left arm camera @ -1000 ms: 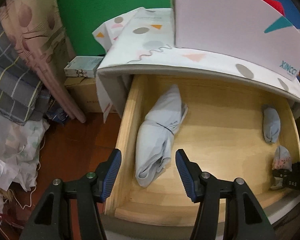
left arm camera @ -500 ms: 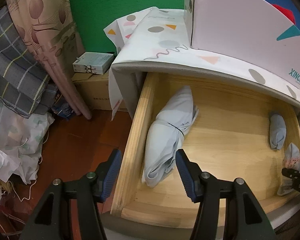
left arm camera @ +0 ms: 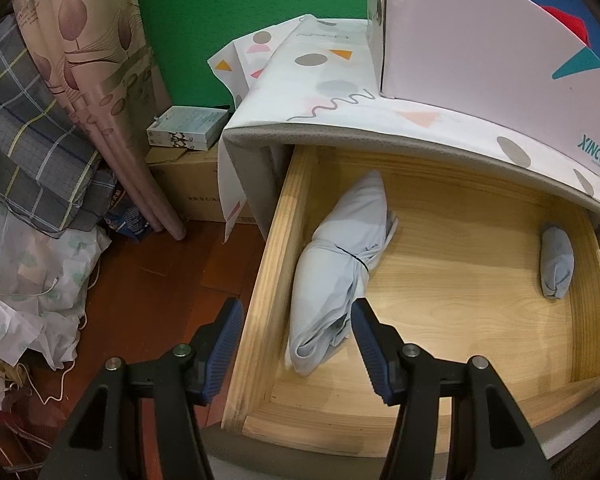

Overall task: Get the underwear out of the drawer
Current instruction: 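Carry the floral sock up over the white box with the right gripper, then open the right gripper to drop the floral sock into the box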

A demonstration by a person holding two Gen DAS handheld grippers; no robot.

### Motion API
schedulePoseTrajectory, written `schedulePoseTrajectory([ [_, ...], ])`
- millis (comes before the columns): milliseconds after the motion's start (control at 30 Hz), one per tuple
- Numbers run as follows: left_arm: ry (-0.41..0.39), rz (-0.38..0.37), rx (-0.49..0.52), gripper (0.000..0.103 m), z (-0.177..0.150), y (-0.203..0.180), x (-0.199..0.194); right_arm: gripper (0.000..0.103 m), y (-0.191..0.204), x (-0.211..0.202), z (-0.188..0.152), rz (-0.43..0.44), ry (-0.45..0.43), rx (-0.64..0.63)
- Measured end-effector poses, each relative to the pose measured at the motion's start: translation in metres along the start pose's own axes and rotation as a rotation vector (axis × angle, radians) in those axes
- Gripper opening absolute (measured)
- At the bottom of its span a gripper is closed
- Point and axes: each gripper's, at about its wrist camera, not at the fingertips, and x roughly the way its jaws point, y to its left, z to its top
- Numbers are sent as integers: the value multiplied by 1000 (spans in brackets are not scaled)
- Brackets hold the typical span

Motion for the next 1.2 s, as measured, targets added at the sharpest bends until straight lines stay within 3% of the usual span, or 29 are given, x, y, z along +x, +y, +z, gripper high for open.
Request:
schedulePoseTrajectory([
  [300,-1,2,1,58,0,0,0,30,-10,-71,58,15,-131,-16],
  [533,-2,-6,-5,58,1,2,1,30,3,-92,107,-4,-191,-22],
  [900,-14,-28,-31,58,1,8,-1,30,16,-89,169,-46,-198,-23],
  [1200,-15,-48,-50,58,0,12,0,30,10,-51,215,-111,-150,13],
])
